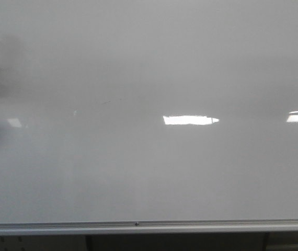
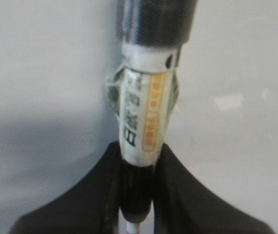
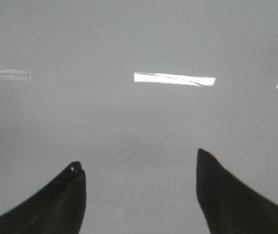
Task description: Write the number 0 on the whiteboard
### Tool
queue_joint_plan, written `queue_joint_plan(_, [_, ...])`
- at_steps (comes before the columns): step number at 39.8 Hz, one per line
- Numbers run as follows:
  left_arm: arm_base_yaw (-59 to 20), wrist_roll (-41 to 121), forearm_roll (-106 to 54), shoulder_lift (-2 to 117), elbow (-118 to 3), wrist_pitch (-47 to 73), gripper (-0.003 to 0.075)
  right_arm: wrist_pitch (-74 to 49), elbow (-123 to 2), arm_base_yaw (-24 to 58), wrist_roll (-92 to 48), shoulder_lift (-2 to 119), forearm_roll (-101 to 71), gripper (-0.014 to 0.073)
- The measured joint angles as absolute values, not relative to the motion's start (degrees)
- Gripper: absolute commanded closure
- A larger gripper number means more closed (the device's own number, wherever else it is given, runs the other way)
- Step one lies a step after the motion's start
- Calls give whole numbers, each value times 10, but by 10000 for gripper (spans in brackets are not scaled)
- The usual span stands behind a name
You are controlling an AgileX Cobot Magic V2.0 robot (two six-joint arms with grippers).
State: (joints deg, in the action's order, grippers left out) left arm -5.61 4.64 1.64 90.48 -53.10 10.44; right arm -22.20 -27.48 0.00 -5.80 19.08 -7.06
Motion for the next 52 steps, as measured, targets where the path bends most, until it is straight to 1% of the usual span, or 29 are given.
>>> queue_joint_plan(7, [-117, 48, 14, 882, -561, 231, 738, -228, -278, 0, -58, 201, -71, 87])
queue_joint_plan(11, [-160, 87, -7, 873, -592, 326, 738, -252, -292, 0, -58, 222, -71, 87])
queue_joint_plan(12, [-183, 126, -35, 872, -608, 376, 738, -265, -300, 0, -58, 241, -72, 87])
queue_joint_plan(14, [-210, 184, -86, 872, -626, 435, 739, -286, -312, 0, -58, 262, -76, 87])
queue_joint_plan(20, [-274, 354, -253, 872, -652, 560, 739, -349, -356, 0, -65, 327, -112, 87])
queue_joint_plan(25, [-313, 466, -344, 870, -653, 635, 739, -417, -405, 13, -127, 385, -184, 87])
queue_joint_plan(31, [-340, 524, -383, 870, -653, 674, 739, -523, -465, 40, -252, 462, -329, 83])
queue_joint_plan(38, [-351, 548, -393, 870, -653, 687, 739, -626, -513, 47, -369, 556, -476, 83])
queue_joint_plan(45, [-351, 553, -394, 870, -653, 692, 739, -684, -538, 48, -436, 651, -573, 34])
queue_joint_plan(52, [-351, 553, -395, 870, -653, 693, 739, -689, -552, 89, -461, 719, -606, 31])
